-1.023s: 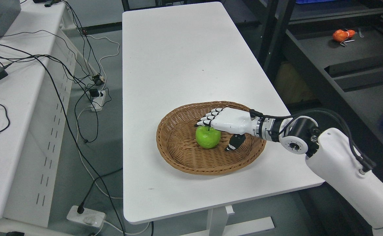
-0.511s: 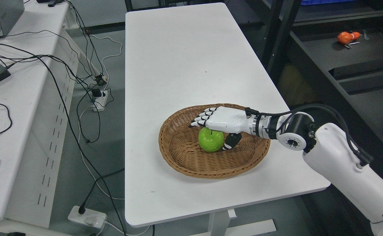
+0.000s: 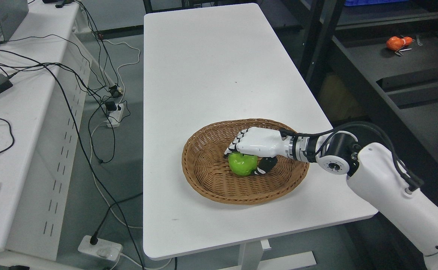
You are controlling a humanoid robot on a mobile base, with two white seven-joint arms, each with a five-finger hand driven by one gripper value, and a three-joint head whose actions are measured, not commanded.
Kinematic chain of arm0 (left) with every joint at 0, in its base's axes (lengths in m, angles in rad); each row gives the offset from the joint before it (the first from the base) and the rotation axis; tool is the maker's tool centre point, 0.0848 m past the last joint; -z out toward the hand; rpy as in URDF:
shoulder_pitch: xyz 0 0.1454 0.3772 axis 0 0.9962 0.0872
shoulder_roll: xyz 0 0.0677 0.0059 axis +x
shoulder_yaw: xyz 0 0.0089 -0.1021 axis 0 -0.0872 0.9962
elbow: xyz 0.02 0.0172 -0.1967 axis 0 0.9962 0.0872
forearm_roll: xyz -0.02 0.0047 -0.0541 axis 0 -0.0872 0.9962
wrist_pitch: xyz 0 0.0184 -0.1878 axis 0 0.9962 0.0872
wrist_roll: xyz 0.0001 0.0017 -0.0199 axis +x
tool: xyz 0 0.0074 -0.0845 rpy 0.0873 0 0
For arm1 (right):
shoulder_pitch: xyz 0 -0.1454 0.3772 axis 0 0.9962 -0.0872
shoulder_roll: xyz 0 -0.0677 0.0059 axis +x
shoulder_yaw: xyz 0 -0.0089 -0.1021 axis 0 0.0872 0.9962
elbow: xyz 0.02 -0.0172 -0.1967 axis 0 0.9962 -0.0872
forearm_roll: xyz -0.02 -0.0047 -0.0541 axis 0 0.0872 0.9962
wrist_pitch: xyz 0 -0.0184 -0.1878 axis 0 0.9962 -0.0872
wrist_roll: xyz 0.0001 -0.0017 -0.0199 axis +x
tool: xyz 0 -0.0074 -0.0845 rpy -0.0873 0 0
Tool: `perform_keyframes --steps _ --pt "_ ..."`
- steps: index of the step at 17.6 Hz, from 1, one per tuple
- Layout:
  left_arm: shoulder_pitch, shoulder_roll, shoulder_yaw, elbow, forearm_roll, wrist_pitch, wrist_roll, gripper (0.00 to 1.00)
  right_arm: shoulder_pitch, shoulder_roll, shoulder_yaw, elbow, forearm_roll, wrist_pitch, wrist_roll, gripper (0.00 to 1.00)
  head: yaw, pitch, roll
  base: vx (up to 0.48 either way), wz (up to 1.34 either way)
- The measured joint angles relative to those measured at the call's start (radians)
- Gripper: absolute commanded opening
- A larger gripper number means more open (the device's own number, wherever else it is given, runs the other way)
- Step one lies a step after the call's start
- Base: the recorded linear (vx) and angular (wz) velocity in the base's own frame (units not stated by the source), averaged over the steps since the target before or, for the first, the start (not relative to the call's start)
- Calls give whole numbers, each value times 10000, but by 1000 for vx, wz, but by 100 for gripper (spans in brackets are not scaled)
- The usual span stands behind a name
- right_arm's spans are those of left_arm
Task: Place green apple on left shelf middle layer
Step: 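Close the right hand fingers around the green apple, then lift the green apple up out of the basket with the right hand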
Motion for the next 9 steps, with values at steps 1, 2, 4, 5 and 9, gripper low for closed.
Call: perform_keyframes --steps 1,2,4,5,9 --pt "0 0 0 0 0 2 3 100 32 -1 -59 21 -27 -50 -8 16 0 0 0 0 0" --pt "0 0 0 0 0 3 3 100 67 -3 -122 38 -50 -101 -13 3 0 0 0 0 0" --pt "0 0 0 0 0 5 3 100 170 -15 -430 66 -144 -149 -80 2 0 0 0 0 0" --pt "0 0 0 0 0 8 3 100 227 -19 -621 68 -180 -152 -126 2 0 0 0 0 0" --pt "0 0 0 0 0 23 5 100 568 87 -1969 -122 -283 -63 -300 1 0 0 0 -6 0"
